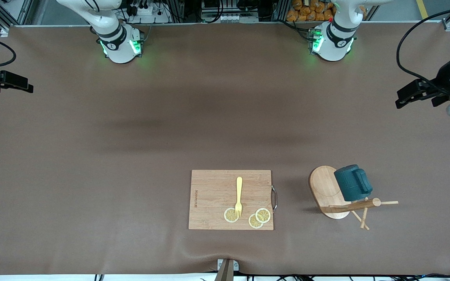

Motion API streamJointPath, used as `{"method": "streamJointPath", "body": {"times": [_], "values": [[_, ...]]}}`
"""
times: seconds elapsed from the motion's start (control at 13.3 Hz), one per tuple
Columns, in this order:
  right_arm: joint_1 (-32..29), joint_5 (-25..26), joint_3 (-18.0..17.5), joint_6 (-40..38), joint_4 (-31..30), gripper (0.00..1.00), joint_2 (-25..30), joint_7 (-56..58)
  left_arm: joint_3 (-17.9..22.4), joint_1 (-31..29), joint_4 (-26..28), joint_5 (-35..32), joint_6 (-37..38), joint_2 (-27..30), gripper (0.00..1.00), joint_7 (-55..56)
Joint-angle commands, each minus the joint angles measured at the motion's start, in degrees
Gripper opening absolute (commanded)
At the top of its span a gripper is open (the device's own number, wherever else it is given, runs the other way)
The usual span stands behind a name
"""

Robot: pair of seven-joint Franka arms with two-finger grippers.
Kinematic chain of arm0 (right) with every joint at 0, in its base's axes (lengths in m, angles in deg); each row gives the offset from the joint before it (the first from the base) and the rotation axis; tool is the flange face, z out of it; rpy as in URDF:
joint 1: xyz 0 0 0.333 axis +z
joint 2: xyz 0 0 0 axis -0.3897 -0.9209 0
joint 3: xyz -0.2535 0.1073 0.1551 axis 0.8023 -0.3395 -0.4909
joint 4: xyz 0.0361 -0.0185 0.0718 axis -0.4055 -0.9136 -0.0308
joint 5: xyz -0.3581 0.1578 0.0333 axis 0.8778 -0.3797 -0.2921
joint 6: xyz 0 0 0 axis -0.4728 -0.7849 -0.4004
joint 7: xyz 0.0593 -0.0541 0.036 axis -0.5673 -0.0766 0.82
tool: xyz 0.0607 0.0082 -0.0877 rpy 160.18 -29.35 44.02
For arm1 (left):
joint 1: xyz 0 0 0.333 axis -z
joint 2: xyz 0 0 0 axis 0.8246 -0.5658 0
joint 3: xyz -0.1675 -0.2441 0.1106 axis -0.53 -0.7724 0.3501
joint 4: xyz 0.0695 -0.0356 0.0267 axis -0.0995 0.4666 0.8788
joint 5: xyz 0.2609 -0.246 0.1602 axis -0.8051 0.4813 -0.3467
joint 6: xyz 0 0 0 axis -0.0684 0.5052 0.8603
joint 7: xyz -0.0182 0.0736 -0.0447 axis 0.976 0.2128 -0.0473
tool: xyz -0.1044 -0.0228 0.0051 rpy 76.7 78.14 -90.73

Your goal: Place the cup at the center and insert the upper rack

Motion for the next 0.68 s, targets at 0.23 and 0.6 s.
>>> {"method": "streamJointPath", "body": {"times": [0.23, 0.6], "values": [[-0.55, -0.26, -0.20, -0.23, 0.32, 1.00, 0.27, 0.40, 2.89, 2.56, 14.78, -1.77, -6.90, 10.08, 1.00, 2.04], [-0.63, -0.26, -0.20, -0.23, 0.32, 1.00, 0.18, 0.22, 5.52, 2.47, 13.38, -1.77, -6.81, 10.08, 1.00, 0.55]]}}
